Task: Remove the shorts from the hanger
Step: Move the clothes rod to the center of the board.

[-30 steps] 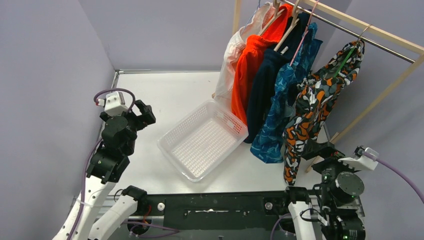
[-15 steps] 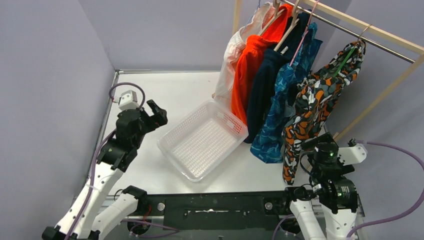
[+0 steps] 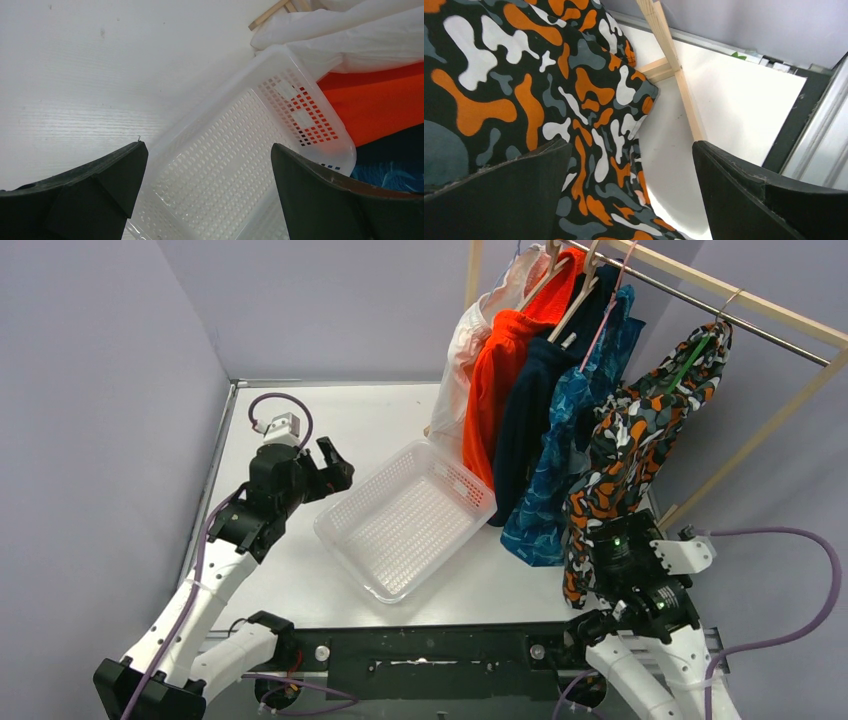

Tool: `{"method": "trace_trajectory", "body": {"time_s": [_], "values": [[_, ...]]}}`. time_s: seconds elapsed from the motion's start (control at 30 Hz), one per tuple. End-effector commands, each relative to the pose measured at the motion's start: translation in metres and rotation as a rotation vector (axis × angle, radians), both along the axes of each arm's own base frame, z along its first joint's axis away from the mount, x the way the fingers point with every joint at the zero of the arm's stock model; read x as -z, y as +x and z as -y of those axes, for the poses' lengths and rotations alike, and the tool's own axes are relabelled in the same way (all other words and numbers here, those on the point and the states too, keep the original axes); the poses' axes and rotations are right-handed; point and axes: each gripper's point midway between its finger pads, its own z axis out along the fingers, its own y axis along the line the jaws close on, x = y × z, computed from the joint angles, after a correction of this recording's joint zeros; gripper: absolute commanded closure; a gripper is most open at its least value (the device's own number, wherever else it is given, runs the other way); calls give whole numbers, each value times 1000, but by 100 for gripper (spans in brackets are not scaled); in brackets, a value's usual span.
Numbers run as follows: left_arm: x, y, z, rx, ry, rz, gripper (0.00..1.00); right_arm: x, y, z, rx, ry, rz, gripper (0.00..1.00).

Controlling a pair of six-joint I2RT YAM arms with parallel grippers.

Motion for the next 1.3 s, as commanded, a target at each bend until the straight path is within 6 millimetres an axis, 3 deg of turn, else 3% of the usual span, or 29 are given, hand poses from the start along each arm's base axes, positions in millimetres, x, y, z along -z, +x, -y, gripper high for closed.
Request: {"method": "trace_trajectory", "body": {"time_s": [0.0,0.13,0.3,0.43,0.57,0.7,0.9,1.1,1.27], "values": [[-30,10,10,42,-39,90,3,-3,8,10,42,-140,-52,2],[-29,10,13,48,-58,80,3,-5,36,-6,-86,-204,-112,2],[-27,7,13,55,-65,69,2,12,53,2,-118,-158,-183,2],[-25,5,13,58,-60,67,3,44,58,24,-134,20,-219,2],[-24,5,11,55,-53,68,3,47,58,45,-99,121,-197,2],[-22,7,12,64,-57,76,3,83,48,63,3,227,-257,2],[-20,13,17,81,-54,59,3,99,59,80,-6,183,-227,2],[-14,13,22,84,-83,40,3,143,61,78,-21,225,-245,2],[-11,13,18,70,-74,36,3,148,84,66,-150,233,-152,2]]}}
